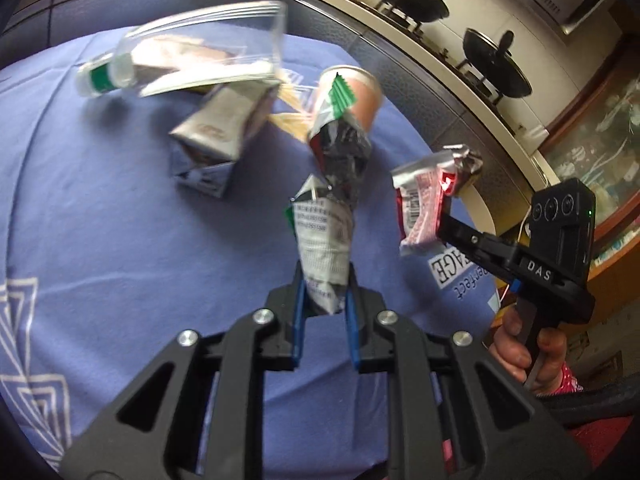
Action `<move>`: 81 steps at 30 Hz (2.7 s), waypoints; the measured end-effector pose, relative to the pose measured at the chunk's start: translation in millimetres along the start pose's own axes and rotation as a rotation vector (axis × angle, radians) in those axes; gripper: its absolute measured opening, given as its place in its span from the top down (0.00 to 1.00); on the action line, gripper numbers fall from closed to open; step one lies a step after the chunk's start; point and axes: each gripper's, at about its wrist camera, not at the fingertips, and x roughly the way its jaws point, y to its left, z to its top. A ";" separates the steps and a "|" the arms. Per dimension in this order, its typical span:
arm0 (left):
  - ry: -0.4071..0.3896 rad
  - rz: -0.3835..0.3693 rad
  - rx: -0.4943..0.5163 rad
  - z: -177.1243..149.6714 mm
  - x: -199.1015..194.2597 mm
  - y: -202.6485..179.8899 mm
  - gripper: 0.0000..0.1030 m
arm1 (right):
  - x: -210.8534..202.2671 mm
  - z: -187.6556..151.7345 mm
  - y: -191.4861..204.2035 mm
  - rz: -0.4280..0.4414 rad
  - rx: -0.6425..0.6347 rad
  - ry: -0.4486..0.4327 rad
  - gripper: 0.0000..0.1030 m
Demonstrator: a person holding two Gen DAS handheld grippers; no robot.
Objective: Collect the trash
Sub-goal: 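Carry the wrapper and snack bag to the wooden bin and release both, then move both grippers back over the remaining trash on the table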
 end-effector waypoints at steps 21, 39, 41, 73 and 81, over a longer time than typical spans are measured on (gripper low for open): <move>0.319 -0.180 0.384 98.4 248.4 -250.7 0.83 | -156.4 16.6 -227.5 -0.374 0.348 -0.315 0.85; 0.203 -0.068 0.339 98.4 221.1 -236.3 0.46 | -145.1 26.0 -185.9 -0.509 0.203 -0.397 0.26; 0.168 -0.064 0.334 97.8 204.2 -229.7 0.46 | -143.6 27.3 -177.2 -0.479 0.208 -0.399 0.26; -0.274 0.207 -0.394 -6.3 -99.4 124.8 0.40 | 134.1 132.8 102.9 0.180 -0.096 0.107 0.27; -0.336 0.226 -0.497 -6.4 -128.4 172.8 0.35 | 116.4 30.6 171.2 0.477 -0.267 0.349 0.29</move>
